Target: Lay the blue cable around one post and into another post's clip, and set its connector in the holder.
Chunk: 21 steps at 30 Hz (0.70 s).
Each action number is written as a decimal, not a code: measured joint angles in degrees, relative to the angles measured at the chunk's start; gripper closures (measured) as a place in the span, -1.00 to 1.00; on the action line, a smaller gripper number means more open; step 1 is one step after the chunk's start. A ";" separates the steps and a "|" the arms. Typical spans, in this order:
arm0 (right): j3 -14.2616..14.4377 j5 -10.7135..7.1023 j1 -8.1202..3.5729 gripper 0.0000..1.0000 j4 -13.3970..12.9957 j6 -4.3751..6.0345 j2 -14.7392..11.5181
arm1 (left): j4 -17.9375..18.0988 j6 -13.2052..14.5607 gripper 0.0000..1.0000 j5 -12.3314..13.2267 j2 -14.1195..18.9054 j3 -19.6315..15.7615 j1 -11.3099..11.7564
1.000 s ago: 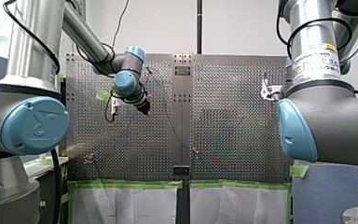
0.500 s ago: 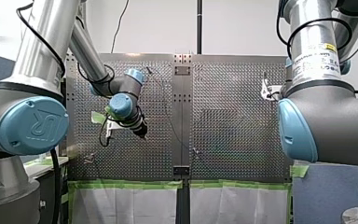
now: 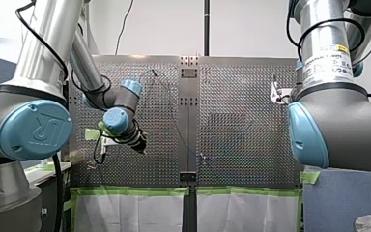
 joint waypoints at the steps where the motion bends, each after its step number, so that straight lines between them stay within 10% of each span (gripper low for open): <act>1: 0.00 0.00 0.03 -1.00 0.01 -0.01 0.00 | 0.66 -0.01 -1.00 0.01 0.00 -0.64 0.12; 21: 0.00 0.00 0.24 -1.00 0.01 -0.02 0.00 | 11.63 -0.01 -1.00 0.47 0.02 -2.48 1.94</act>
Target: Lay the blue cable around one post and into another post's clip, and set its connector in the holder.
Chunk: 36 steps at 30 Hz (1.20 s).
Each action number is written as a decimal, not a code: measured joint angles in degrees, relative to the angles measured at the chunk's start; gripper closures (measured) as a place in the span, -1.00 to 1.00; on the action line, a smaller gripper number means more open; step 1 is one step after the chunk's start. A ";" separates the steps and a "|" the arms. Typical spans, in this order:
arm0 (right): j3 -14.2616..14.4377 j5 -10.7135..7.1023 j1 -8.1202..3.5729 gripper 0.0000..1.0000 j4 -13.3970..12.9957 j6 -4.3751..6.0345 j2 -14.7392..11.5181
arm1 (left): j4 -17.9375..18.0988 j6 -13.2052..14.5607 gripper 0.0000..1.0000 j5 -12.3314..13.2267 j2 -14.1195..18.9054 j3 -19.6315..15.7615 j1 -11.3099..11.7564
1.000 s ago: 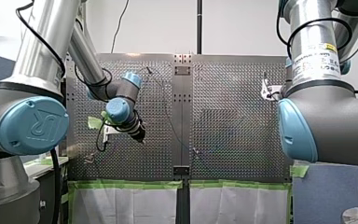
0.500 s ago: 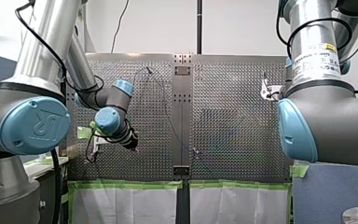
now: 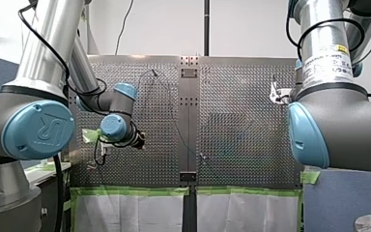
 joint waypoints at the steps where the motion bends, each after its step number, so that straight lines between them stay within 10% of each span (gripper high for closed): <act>1: 0.00 0.00 0.00 -1.00 -0.01 -0.01 0.00 | 0.68 -0.01 -1.00 -0.02 0.00 0.06 0.03; 36: 0.00 0.00 0.32 -1.00 0.00 -0.04 0.00 | 18.06 3.78 -1.00 -2.12 -0.01 -1.70 0.08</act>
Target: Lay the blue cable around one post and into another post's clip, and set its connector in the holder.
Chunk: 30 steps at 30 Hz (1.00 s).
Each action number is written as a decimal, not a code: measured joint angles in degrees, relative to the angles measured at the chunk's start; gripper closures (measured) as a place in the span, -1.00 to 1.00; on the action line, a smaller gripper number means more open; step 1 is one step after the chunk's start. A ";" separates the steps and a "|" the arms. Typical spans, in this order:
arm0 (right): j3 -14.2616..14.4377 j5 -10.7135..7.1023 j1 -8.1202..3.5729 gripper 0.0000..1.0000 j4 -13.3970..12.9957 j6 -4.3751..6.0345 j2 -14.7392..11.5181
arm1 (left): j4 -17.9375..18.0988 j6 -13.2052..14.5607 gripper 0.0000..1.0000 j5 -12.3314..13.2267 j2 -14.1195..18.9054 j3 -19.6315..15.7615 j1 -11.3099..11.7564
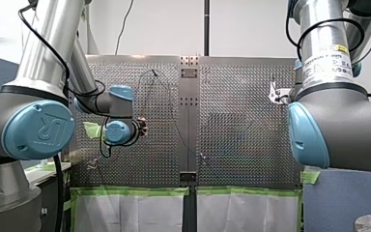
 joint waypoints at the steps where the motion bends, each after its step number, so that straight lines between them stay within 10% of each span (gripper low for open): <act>1: 0.00 0.00 0.01 -1.00 0.00 0.01 0.00 | 0.04 -0.01 -1.00 0.00 0.00 0.00 0.00; 30: 0.00 -0.87 0.04 -1.00 0.31 0.00 -0.01 | 0.10 -0.43 -1.00 0.00 -0.01 -0.02 0.08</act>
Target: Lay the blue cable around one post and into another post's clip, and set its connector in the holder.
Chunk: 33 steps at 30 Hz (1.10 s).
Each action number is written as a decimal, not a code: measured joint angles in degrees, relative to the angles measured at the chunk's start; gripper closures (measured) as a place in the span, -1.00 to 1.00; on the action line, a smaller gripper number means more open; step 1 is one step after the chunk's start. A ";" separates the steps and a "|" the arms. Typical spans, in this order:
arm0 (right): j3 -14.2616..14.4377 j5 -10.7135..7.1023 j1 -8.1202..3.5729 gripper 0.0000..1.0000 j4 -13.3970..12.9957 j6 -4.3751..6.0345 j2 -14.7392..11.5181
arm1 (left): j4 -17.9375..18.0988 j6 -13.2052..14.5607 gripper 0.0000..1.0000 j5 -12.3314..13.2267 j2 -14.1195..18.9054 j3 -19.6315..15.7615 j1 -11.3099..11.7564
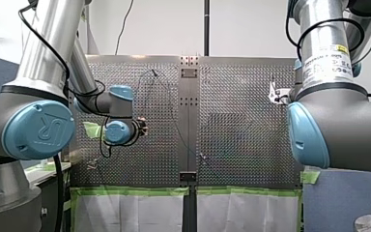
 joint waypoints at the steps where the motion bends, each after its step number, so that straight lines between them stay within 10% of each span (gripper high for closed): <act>1: 0.01 -0.08 0.00 -1.00 0.01 0.00 0.00 | 0.00 -0.01 -1.00 0.00 0.01 0.00 0.00; 33: 0.02 -1.66 1.21 -1.00 0.45 -0.60 0.01 | 0.00 -0.12 -1.00 0.18 -0.01 0.00 1.10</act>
